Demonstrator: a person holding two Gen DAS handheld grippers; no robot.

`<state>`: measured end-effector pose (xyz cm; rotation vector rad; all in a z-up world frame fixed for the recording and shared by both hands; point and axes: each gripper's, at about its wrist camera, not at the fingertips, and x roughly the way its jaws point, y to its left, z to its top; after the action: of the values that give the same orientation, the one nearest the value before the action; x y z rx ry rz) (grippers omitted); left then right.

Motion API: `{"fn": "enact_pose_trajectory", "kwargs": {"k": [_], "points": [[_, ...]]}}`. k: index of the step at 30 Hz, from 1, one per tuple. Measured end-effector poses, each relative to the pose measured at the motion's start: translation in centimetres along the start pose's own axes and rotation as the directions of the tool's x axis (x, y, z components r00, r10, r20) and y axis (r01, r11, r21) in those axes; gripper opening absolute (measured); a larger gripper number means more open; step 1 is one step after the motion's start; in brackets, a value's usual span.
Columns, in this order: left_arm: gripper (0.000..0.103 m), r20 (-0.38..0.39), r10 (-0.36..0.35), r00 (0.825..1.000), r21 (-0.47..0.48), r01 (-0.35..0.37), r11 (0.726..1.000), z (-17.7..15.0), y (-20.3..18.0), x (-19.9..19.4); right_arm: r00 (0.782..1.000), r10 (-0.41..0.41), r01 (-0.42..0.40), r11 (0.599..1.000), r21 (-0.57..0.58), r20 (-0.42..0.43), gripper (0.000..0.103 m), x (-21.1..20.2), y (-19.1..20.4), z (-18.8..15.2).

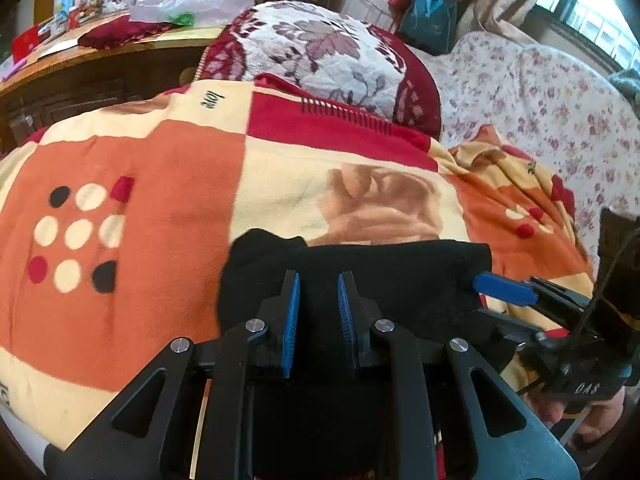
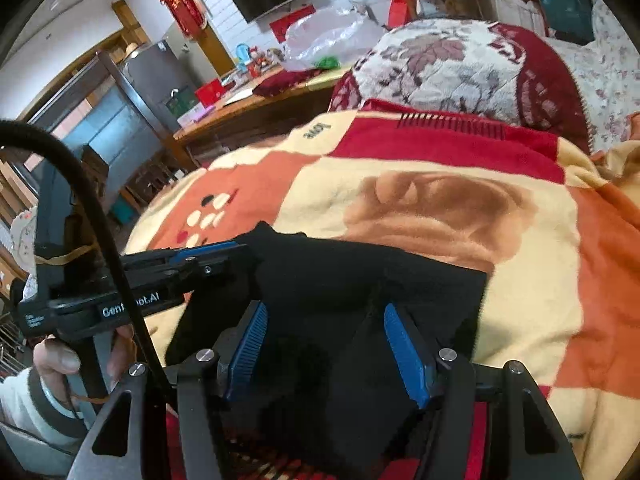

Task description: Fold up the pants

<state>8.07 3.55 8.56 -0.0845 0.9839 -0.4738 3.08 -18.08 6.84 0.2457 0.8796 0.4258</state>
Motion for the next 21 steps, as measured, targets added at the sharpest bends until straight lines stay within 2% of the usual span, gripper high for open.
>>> {"fn": "enact_pose_trajectory", "kwargs": {"k": [2, 5, 6, 7, 9, 11, 14, 17, 21], "points": [[0.019, 0.01, -0.007, 1.0, -0.023, 0.007, 1.0, -0.2, 0.8, -0.9, 1.0, -0.022, 0.022, 1.0, 0.009, 0.013, 0.06, -1.4, -0.4, -0.5], [0.022, 0.009, -0.072, 0.997, -0.066, 0.072, 0.995, -0.7, 2.3, -2.1, 0.999, -0.037, 0.037, 0.998, 0.049, 0.003, 0.065, -2.8, -1.7, -1.4], [0.032, 0.011, -0.087, 0.996, -0.077, 0.087, 0.993, -0.9, 2.8, -2.4, 0.999, -0.038, 0.038, 0.997, 0.068, -0.002, 0.065, -3.1, -2.3, -1.8], [0.048, 0.014, -0.097, 0.995, -0.088, 0.098, 0.991, -1.1, 3.1, -2.6, 0.999, -0.034, 0.035, 0.996, 0.084, -0.006, 0.065, -3.2, -2.8, -2.1], [0.056, 0.024, -0.114, 0.993, -0.123, 0.116, 0.986, -1.8, 4.1, -2.8, 1.0, -0.02, 0.023, 0.992, 0.121, -0.024, 0.066, -3.1, -3.8, -3.1], [0.056, 0.012, -0.12, 0.993, -0.15, 0.121, 0.981, -2.1, 4.6, -2.6, 0.999, 0.012, -0.005, 0.987, 0.16, -0.043, 0.066, -2.4, -4.5, -3.5], [0.056, -0.021, -0.118, 0.993, -0.171, 0.112, 0.979, -2.8, 4.8, -2.0, 0.994, 0.102, -0.09, 0.967, 0.237, -0.039, 0.067, -1.3, -5.3, -4.1], [0.056, -0.039, -0.148, 0.988, -0.18, 0.139, 0.974, -3.1, 4.7, -1.4, 0.985, 0.17, -0.154, 0.937, 0.315, -0.025, 0.072, -0.1, -6.1, -4.4], [0.056, -0.049, -0.157, 0.986, -0.187, 0.145, 0.971, -3.1, 4.7, -0.4, 0.977, 0.213, -0.187, 0.917, 0.352, -0.035, 0.073, 0.9, -6.4, -4.7]]}}
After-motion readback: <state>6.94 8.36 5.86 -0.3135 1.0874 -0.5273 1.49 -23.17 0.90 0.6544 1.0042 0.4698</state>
